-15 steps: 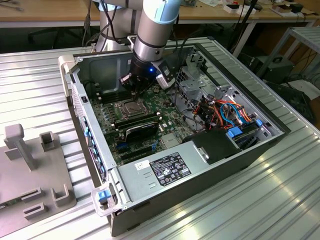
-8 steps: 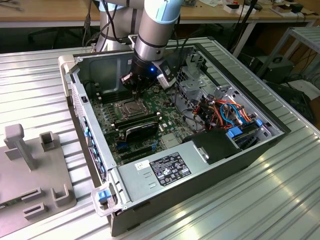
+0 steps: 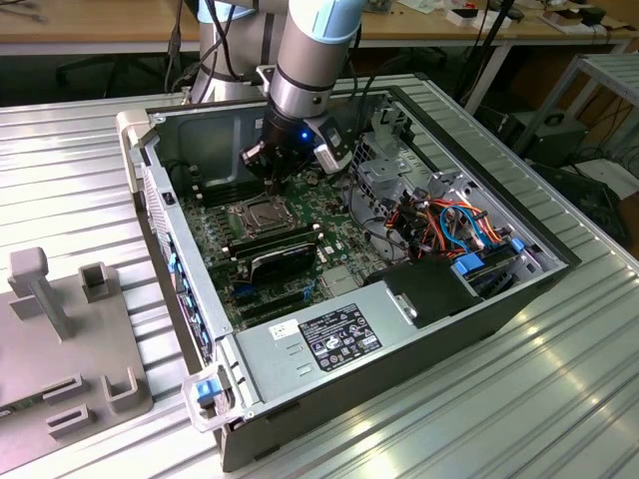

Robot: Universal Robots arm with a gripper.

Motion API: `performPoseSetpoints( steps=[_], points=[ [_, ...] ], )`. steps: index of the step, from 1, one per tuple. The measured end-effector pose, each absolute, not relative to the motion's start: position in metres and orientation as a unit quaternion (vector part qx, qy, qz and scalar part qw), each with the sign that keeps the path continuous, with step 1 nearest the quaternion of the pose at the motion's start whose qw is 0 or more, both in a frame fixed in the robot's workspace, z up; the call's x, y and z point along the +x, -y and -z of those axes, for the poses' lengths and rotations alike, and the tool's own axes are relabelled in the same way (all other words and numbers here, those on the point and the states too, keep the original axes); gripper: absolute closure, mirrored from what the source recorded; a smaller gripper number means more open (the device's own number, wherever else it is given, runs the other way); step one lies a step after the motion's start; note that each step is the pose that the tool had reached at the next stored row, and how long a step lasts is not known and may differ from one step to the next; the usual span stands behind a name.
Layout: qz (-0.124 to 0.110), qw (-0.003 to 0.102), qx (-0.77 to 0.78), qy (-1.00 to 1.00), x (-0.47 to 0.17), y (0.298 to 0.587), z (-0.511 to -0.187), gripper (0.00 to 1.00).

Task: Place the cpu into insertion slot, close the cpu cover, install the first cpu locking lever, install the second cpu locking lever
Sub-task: 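Install the first cpu locking lever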

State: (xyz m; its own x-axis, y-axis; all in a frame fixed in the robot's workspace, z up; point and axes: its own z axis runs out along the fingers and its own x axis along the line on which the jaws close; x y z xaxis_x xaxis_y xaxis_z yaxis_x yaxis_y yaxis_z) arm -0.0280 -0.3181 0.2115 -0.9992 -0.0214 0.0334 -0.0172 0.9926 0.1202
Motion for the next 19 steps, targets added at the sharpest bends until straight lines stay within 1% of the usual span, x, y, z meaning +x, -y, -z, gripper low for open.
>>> performPoseSetpoints(
  steps=[12,19],
  points=[
    [0.062,0.017,0.01,0.998,-0.0258,0.3181,-0.2113,0.89],
    [0.062,0.017,0.01,0.998,-0.0258,0.3244,-0.2111,0.89]
  ],
)
